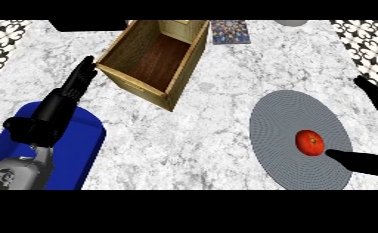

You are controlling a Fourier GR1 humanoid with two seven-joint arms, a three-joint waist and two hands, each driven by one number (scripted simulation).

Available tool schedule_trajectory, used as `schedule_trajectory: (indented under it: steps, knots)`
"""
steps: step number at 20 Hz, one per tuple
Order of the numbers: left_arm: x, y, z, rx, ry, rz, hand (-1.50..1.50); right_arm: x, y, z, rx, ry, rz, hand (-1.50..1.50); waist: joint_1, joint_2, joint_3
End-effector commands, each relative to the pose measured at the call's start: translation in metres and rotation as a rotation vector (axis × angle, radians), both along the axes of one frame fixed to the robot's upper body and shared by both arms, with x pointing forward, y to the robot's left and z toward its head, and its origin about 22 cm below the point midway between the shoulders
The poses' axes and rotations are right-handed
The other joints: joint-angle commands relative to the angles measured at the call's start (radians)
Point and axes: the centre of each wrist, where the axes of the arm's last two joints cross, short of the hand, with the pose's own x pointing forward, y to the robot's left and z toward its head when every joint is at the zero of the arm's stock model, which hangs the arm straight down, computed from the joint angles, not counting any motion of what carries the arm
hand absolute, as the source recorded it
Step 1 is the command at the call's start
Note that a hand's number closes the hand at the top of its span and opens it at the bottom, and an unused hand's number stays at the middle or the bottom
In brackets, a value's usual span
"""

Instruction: Pick the tomato from the placemat and place it in the basket

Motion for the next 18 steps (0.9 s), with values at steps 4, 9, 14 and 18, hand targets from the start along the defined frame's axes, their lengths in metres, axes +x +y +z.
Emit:
schedule_trajectory:
  steps: [4,9,14,18]
  knots:
    - [-0.007,-0.008,-0.003,-0.001,-0.005,-0.016,0.0,-0.021,0.016,0.059,-0.201,0.391,-0.003,-1.5,0.016,0.0,0.003]
    - [-0.003,0.007,-0.008,-0.012,-0.013,-0.015,0.0,-0.032,0.019,0.105,-0.164,0.526,0.065,-1.5,0.015,0.004,0.006]
    - [-0.008,-0.018,-0.018,0.006,-0.01,-0.02,0.0,-0.048,-0.004,0.129,-0.102,0.499,0.02,-1.5,0.015,0.004,0.009]
    - [-0.004,-0.004,0.003,-0.001,0.003,-0.02,0.0,-0.064,-0.018,0.122,-0.111,0.487,-0.008,-1.5,0.021,0.004,0.009]
